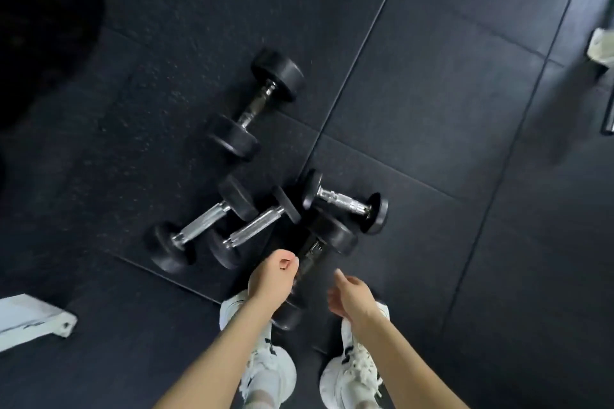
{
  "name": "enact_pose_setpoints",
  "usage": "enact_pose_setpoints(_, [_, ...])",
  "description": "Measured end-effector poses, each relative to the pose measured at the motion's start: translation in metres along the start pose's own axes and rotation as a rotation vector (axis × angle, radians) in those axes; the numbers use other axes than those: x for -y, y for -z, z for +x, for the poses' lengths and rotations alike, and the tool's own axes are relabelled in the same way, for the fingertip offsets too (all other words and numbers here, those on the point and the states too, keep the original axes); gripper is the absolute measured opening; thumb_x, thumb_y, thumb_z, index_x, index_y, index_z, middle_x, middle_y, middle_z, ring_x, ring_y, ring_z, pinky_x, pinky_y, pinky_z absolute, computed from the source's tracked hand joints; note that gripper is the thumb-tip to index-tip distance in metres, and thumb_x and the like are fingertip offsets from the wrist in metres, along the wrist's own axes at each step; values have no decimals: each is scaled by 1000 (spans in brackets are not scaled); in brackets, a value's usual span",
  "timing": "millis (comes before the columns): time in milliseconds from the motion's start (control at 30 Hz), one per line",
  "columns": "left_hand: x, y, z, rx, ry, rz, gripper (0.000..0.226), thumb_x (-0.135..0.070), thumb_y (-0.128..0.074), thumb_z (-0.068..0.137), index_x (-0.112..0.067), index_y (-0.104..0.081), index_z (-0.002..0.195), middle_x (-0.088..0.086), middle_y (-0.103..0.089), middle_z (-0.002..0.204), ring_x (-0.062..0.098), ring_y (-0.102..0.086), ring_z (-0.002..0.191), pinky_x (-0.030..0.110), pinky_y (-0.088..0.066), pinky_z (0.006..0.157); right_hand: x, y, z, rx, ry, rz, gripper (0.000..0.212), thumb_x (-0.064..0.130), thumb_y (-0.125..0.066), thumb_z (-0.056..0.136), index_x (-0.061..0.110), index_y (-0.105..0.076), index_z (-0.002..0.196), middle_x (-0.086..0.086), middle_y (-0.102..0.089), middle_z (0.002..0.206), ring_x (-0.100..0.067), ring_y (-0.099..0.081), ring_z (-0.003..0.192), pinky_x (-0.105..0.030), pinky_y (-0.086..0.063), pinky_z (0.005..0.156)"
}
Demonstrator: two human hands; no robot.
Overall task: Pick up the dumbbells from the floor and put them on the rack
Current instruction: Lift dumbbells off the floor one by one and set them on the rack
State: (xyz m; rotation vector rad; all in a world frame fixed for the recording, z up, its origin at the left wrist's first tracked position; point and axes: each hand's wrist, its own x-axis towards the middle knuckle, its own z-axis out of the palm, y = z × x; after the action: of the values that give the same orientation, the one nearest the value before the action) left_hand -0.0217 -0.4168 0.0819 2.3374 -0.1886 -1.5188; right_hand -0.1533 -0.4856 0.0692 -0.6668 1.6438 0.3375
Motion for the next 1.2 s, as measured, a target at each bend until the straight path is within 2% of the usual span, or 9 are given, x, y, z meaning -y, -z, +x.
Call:
enact_pose_setpoints(133, [27, -49, 57, 3, 71, -12, 34, -32, -40, 97, -14, -54, 122, 6, -64, 122, 26, -58, 112, 29, -42, 89, -6, -13, 76, 32, -11, 41, 23, 35, -53, 94, 18, -50, 79, 2, -40, 61, -12, -36, 54, -24, -40, 60])
enact_pose_setpoints(233, [42, -70, 85, -27, 137, -7, 36, -29, -31, 100, -6, -50, 121, 16, -61, 124, 33, -56, 113, 33, -41, 88, -12, -20, 111, 110, -10, 186, 16, 22, -55, 94, 19, -57, 79, 2, -47, 64, -9, -40, 56, -23, -33, 58])
enact_pose_setpoints(333, [46, -76, 108, -11, 179, 4, 42, -29, -27, 101, -2, -44, 129, 22, -54, 131, 34, -51, 121, 35, -40, 96, -14, -29, 131, 186, 12, 360, 13, 15, -56, 93, 10, -66, 99, -3, -67, 85, -16, -61, 81, -28, -46, 77])
enact_pose_setpoints(400, [44, -78, 117, 73, 201, 7, 48, -31, -23, 101, -1, -39, 136, 20, -47, 140, 33, -45, 129, 36, -36, 104, -14, -36, 139, 206, 24, 450, 21, 14, -55, 94, 6, -65, 110, -9, -68, 100, -23, -61, 99, -34, -45, 86])
enact_pose_setpoints(567, [43, -85, 112, 198, 216, -16, 53, -34, -20, 101, -3, -35, 140, 19, -40, 146, 32, -39, 135, 39, -31, 112, -13, -54, 138, 128, 49, 575, 14, 4, -50, 96, 9, -60, 87, -9, -62, 85, -24, -58, 89, -36, -48, 84])
enact_pose_setpoints(700, [37, -82, 100, 209, 258, -127, 54, -36, -20, 101, -3, -37, 140, 19, -40, 147, 32, -38, 136, 42, -30, 114, -9, -58, 127, 55, 66, 564, 16, 4, -47, 97, 8, -58, 86, -10, -60, 81, -23, -59, 80, -33, -51, 73])
enact_pose_setpoints(867, [21, -63, 61, 235, 315, -222, 58, -44, -19, 99, -8, -36, 142, 14, -38, 150, 28, -35, 139, 38, -25, 116, 1, -53, 78, 4, 36, 578, 15, 7, -47, 98, 7, -60, 91, -8, -64, 82, -20, -62, 75, -29, -50, 65])
enact_pose_setpoints(1067, [-28, -9, -44, 288, 301, -352, 58, -44, -19, 100, -9, -36, 143, 11, -36, 152, 24, -34, 140, 30, -28, 110, 31, -37, -42, -66, 38, 319, 14, 17, -49, 98, 8, -59, 94, -2, -58, 73, -15, -53, 65, -25, -42, 57])
enact_pose_setpoints(1200, [-72, 49, -137, 301, 270, -470, 58, -46, -21, 99, -12, -34, 144, 10, -35, 152, 24, -34, 140, 30, -29, 112, 66, -30, -155, -36, 99, 204, 26, 16, -49, 98, 10, -57, 73, -2, -52, 65, -15, -49, 63, -27, -42, 63])
